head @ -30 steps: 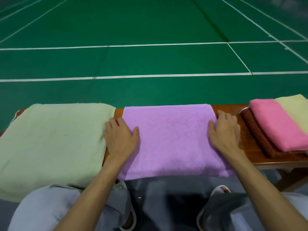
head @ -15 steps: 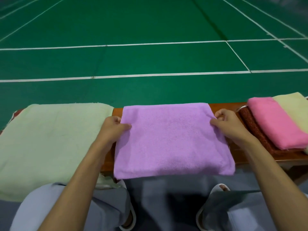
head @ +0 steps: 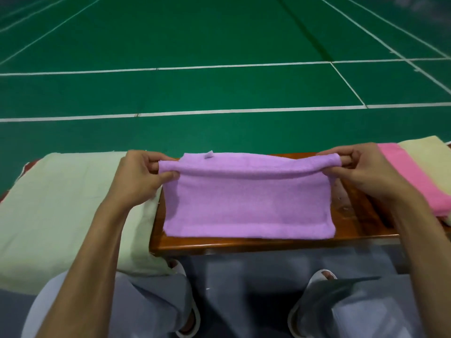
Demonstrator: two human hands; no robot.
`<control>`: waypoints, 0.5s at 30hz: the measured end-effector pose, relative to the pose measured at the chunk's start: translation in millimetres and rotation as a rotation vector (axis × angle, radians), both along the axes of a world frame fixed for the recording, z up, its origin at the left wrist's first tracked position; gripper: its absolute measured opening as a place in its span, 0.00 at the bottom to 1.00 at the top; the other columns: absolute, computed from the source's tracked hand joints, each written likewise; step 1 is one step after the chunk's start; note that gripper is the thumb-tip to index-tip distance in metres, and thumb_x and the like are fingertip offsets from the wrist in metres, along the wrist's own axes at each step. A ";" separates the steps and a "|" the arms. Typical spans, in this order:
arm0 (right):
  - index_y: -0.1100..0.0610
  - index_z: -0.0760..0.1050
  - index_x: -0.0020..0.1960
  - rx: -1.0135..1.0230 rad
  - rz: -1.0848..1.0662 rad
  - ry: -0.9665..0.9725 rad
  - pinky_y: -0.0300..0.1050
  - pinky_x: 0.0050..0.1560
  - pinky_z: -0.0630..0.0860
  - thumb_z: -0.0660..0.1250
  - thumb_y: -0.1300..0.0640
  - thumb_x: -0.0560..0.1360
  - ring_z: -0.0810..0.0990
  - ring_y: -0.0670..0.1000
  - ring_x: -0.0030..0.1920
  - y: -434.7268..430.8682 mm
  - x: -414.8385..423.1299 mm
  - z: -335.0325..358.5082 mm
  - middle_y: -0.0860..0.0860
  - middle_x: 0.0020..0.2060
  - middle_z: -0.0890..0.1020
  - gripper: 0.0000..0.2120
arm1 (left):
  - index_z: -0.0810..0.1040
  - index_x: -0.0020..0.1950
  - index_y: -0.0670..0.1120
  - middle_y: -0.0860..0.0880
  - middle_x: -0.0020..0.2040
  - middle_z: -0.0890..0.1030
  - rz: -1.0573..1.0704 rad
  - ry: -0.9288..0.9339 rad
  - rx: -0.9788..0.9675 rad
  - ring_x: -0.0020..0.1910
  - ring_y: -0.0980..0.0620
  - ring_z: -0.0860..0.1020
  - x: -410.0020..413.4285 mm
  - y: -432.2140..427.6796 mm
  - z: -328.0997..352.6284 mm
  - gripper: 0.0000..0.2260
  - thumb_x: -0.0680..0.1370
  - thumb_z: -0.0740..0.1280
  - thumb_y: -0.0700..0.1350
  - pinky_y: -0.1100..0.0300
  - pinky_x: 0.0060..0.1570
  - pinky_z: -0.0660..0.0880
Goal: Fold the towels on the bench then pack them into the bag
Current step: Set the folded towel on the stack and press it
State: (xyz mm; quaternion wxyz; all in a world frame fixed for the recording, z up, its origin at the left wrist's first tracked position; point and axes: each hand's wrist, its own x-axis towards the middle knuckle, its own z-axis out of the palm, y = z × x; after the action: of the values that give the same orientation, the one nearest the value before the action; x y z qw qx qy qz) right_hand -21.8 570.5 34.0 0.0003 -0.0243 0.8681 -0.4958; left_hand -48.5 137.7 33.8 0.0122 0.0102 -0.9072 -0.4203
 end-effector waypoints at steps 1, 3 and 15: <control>0.56 0.85 0.54 0.051 0.007 0.036 0.37 0.47 0.81 0.70 0.72 0.77 0.85 0.42 0.45 0.6 -0.2 3.8 0.50 0.45 0.88 0.13 | 0.87 0.51 0.49 0.54 0.39 0.87 -0.002 0.045 -0.019 0.40 0.52 0.86 -0.2 0.5 2.7 0.08 0.73 0.79 0.42 0.52 0.39 0.84; 0.56 0.85 0.52 0.168 -0.012 0.124 0.32 0.44 0.79 0.69 0.71 0.77 0.83 0.36 0.42 0.4 -2.7 10.8 0.48 0.43 0.88 0.13 | 0.87 0.49 0.50 0.58 0.39 0.85 -0.006 0.150 -0.049 0.37 0.64 0.83 0.1 2.3 10.2 0.07 0.73 0.79 0.42 0.70 0.34 0.78; 0.58 0.83 0.56 0.042 -0.221 0.617 0.34 0.54 0.77 0.66 0.71 0.76 0.82 0.34 0.49 -23.4 -15.3 3.2 0.37 0.48 0.85 0.14 | 0.85 0.47 0.42 0.46 0.44 0.82 0.165 0.788 -0.061 0.44 0.48 0.80 -1.3 7.7 -2.5 0.04 0.74 0.74 0.36 0.57 0.45 0.76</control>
State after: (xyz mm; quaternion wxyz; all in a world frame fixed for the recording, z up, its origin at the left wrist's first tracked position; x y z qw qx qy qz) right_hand -37.1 547.1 37.2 -0.3162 -0.0790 0.8347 -0.4440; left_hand -49.7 145.5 31.3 0.3930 -0.0792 -0.8413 -0.3625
